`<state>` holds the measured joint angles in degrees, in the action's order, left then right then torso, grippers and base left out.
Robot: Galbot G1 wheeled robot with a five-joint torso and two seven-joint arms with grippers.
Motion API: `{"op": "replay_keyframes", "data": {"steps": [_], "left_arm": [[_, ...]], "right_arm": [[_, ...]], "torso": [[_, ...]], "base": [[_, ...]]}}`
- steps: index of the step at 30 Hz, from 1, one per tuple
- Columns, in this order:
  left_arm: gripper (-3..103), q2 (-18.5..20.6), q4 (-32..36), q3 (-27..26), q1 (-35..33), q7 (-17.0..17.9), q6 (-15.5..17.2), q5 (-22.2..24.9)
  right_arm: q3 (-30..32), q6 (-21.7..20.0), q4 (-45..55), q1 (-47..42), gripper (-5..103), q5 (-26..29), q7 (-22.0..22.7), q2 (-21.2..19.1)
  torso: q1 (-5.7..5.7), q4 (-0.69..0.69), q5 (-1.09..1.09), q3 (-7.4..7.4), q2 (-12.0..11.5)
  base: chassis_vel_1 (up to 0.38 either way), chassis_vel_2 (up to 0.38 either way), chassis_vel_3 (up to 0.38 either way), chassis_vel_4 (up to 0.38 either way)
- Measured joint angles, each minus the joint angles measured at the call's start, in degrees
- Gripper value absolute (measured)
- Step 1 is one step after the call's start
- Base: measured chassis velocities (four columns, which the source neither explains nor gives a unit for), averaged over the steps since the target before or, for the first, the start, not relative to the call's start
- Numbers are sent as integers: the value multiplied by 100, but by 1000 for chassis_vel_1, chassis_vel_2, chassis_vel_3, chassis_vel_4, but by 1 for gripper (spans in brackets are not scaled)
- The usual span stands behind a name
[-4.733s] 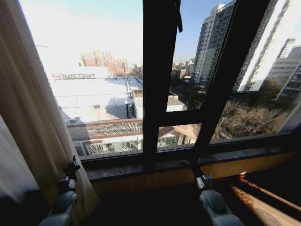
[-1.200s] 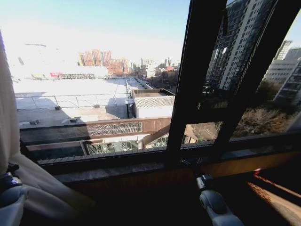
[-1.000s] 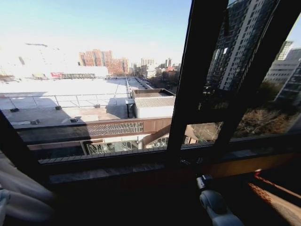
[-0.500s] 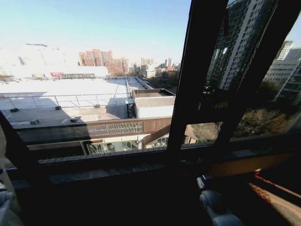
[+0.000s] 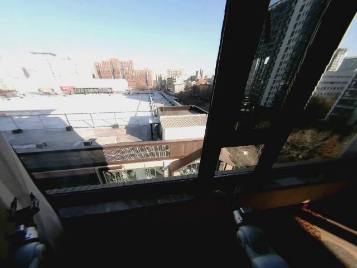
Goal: Open the curtains by pulling them apart, changing their state from closed to fully open.
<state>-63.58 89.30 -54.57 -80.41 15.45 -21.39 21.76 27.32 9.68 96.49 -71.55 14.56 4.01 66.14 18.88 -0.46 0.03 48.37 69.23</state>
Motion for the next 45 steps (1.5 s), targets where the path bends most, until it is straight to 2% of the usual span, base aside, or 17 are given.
{"op": "replay_keyframes", "data": {"steps": [1,3,4,5,7,9,10,11,14,17,26,45], "left_arm": [[69,-87,110,69,-100,-156,-169,26],[69,-110,138,91,-129,-213,-223,29],[80,-230,269,202,-253,-489,-458,41],[80,-293,346,271,-314,-602,-525,60],[90,-411,477,389,-414,-811,-567,171],[90,-433,500,411,-433,-848,-567,196],[98,-512,574,484,-507,-1008,-556,272],[99,-567,614,523,-557,-1104,-520,296],[100,-664,682,612,-656,-1255,-421,325],[100,-708,687,684,-678,-1259,-410,291],[100,-916,733,879,-699,-1448,-548,46],[100,-921,727,894,-686,-1477,-554,-42]], "right_arm": [[0,0,0,0,100,0,0,0],[0,0,0,0,100,0,0,0],[0,0,0,0,100,0,0,0],[0,0,0,0,100,0,0,0],[0,0,0,0,100,0,0,0],[0,0,0,0,100,0,0,0],[0,0,0,0,100,0,0,0],[0,0,0,0,100,0,0,0],[0,0,0,0,100,0,0,0],[-1,0,0,0,100,0,0,0],[0,0,0,0,100,0,0,0],[0,0,0,0,100,0,0,0]], "torso": [[0,0,-1,0,0],[0,0,-2,0,0],[0,0,-1,0,0],[0,0,-1,0,0],[0,0,-2,0,0],[0,0,-1,0,0],[0,-1,-2,0,0],[0,0,-2,0,0],[0,0,-2,0,0],[0,0,-3,0,0],[0,0,-3,0,0],[0,0,-3,1,0]], "base": [[0,0,0,0],[0,0,0,0],[0,0,0,0],[0,0,0,0],[0,0,0,0],[0,0,0,0],[0,0,0,0],[0,0,0,0],[0,0,0,0],[0,0,0,0],[0,0,0,0],[0,0,0,0]]}}
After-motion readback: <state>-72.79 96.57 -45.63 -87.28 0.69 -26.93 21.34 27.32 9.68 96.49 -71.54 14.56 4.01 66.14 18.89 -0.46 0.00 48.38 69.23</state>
